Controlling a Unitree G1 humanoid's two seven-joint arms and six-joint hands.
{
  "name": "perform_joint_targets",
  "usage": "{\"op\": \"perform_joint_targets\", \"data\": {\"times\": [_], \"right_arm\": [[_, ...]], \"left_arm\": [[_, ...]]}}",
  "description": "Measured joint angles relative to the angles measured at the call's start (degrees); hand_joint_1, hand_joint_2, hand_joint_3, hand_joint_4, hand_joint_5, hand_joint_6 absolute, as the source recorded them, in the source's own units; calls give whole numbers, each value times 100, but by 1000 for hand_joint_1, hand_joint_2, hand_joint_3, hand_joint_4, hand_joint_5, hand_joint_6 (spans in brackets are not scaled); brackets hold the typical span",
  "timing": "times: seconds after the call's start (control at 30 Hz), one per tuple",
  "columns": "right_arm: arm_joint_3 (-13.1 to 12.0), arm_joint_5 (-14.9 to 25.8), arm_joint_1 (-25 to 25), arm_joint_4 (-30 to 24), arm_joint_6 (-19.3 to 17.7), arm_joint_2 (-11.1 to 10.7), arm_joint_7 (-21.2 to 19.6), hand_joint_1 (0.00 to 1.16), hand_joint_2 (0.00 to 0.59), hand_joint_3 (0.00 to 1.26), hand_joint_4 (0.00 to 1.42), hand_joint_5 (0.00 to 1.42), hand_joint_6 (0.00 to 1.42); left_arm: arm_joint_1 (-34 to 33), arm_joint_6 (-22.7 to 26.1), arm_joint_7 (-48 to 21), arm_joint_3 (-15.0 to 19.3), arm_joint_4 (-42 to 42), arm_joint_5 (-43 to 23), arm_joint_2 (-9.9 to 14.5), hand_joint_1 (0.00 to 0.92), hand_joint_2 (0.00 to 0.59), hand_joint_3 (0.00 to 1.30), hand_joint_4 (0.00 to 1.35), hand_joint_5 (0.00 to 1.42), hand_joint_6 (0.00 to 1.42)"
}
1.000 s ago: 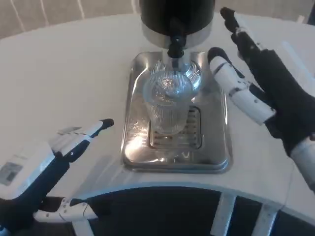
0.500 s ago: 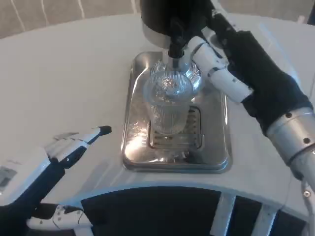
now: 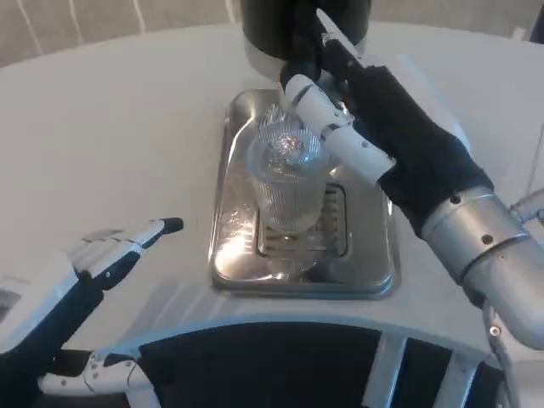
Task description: Grasp the cup under the faucet to collect the drink, then remove the cup.
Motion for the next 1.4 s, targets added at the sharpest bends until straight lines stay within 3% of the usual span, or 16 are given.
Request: {"op": "perform_joint_targets", "data": {"times": [0.57,0.73,0.87,1.07,1.27,1.4], "right_arm": [[184,560,-312,310,179,-153,-298,137,551,0,0,0,48],[326,623,-448,318,271,-434,-248,118,542,0,0,0,33],[541,604,-626,315,370,-785,-140,72,539,0,0,0,17],[979,232,-848,280,411,-1255,14,58,533,0,0,0,2],[1375,-242,-951,230,406,-1554,116,45,532,0,0,0,2],[1479,-413,-969,219,371,-1637,169,38,532,0,0,0,0]], "left_arm": [[188,0,-91,158,32,-35,0,17,72,149,116,195,179],[281,-2,-93,232,32,-90,1,17,73,150,118,196,179],[334,-6,-105,334,37,-176,2,17,73,150,119,196,179],[336,-10,-147,344,56,-204,3,17,73,155,119,199,179],[332,-10,-186,344,70,-205,3,17,73,158,120,204,179],[331,-10,-233,344,71,-211,3,17,73,159,120,206,179]]}}
